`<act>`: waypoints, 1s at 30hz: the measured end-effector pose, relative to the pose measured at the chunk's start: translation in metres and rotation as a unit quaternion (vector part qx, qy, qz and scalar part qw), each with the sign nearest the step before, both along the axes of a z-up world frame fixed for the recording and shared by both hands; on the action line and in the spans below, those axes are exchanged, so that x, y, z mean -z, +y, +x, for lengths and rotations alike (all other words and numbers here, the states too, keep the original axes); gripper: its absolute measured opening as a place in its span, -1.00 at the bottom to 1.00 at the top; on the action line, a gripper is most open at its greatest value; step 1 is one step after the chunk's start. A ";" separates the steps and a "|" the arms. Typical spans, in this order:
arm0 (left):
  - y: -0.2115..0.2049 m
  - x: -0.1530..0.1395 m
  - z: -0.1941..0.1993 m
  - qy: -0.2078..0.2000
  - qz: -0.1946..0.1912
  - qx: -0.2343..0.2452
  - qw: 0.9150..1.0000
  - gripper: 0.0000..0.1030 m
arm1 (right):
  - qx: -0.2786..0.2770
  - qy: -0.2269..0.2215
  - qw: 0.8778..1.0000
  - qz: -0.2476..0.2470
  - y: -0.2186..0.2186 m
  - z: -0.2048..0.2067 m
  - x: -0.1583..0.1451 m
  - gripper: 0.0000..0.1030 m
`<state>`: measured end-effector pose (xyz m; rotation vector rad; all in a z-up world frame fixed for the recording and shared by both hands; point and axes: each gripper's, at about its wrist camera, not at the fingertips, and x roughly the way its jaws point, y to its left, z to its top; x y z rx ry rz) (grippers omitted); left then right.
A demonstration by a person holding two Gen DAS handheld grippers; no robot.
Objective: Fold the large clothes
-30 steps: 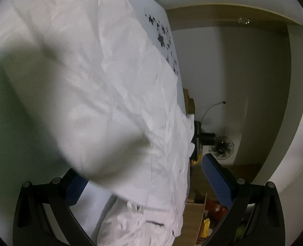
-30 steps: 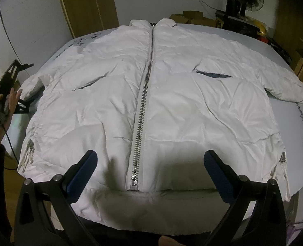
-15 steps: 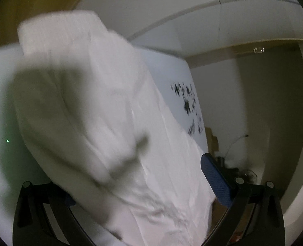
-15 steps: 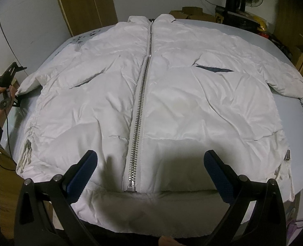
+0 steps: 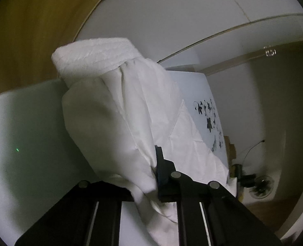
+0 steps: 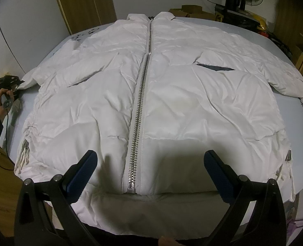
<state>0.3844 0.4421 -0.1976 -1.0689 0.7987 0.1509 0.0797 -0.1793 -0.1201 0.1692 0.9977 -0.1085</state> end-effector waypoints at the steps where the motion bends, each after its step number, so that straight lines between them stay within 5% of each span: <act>1: -0.001 -0.003 0.001 -0.001 0.009 0.000 1.000 -0.85 | 0.001 0.001 1.000 -0.001 0.000 0.001 0.000 1.00; 7: -0.020 -0.057 -0.008 -0.042 0.107 0.025 0.993 -0.85 | -0.023 -0.012 0.999 0.027 0.003 0.038 -0.035 1.00; 12: -0.046 -0.123 -0.024 -0.093 0.198 0.054 0.974 -0.85 | -0.061 -0.023 0.998 -0.007 0.062 0.157 -0.080 1.00; 16: -0.079 -0.175 -0.025 -0.125 0.245 0.068 0.959 -0.85 | -0.075 0.019 0.993 -0.089 0.146 0.272 -0.057 1.00; 22: -0.136 -0.226 -0.034 -0.163 0.248 0.107 0.949 -0.86 | -0.155 0.103 0.970 -0.154 0.241 0.338 0.015 0.99; 26: -0.194 -0.248 -0.041 -0.185 0.265 0.141 0.936 -0.88 | -0.145 0.075 0.982 -0.092 0.207 0.328 -0.005 0.99; 30: -0.275 -0.261 -0.040 -0.211 0.266 0.200 0.919 -0.89 | -0.058 0.028 0.998 -0.022 0.101 0.283 -0.057 1.00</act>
